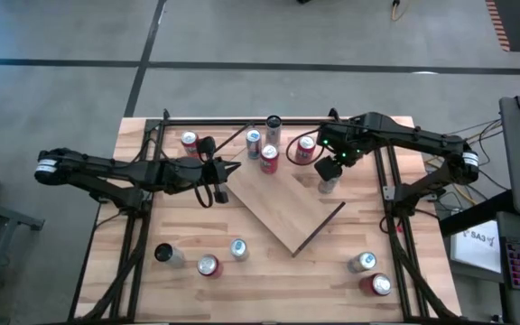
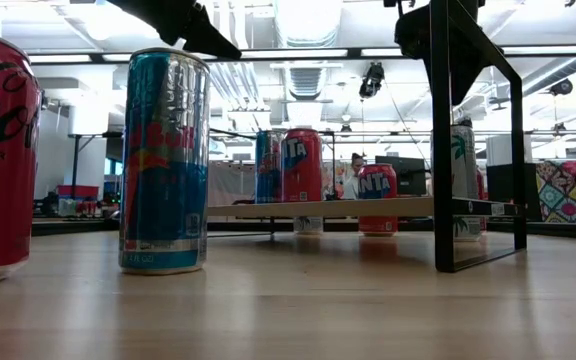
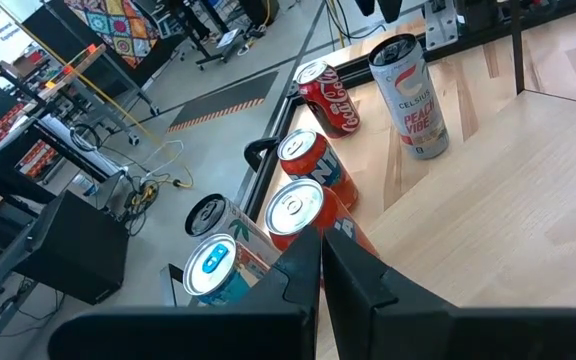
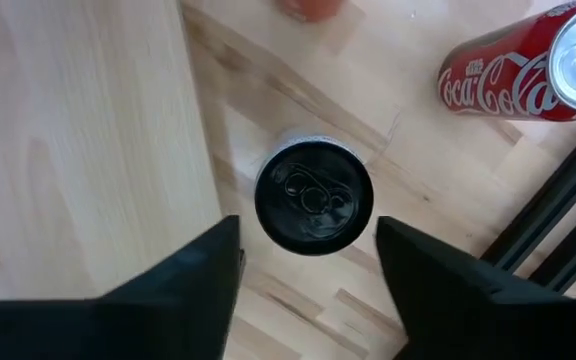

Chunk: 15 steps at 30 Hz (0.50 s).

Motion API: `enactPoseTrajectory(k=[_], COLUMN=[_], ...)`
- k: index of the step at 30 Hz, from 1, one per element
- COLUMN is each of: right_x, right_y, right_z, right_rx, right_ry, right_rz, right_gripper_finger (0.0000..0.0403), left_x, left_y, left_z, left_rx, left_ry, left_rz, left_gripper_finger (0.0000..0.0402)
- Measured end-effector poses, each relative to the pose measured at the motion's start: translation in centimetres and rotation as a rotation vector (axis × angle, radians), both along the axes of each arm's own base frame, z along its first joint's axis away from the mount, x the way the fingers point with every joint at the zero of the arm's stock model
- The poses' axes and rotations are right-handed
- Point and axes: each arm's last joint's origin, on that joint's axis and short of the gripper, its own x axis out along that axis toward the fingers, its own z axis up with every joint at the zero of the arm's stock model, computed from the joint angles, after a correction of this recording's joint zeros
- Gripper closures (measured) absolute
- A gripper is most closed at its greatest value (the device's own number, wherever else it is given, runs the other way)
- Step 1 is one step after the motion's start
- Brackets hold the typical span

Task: Place canned beverage on shelf
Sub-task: Put the right pink soda can on the shelf

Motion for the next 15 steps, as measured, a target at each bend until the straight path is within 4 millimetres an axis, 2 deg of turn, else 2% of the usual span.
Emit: enactPoseTrajectory(k=[6, 15], right_x=[0.01, 0.04], right_y=[0.06, -0.07], right_z=[0.00, -0.07], right_rx=[0.024, -0.007], right_ry=[-0.007, -0.004], right_rz=[-0.012, -0.056], right_gripper_finger=[0.0111, 0.0071], left_x=[0.00, -0.03], left_y=[0.00, 0.02], left_z=[0.00, -0.20], left_rx=[0.000, 0.000], left_ry=[0.000, 0.008], left_rz=[0.000, 0.001], left_gripper_finger=[0.0402, 0.0402])
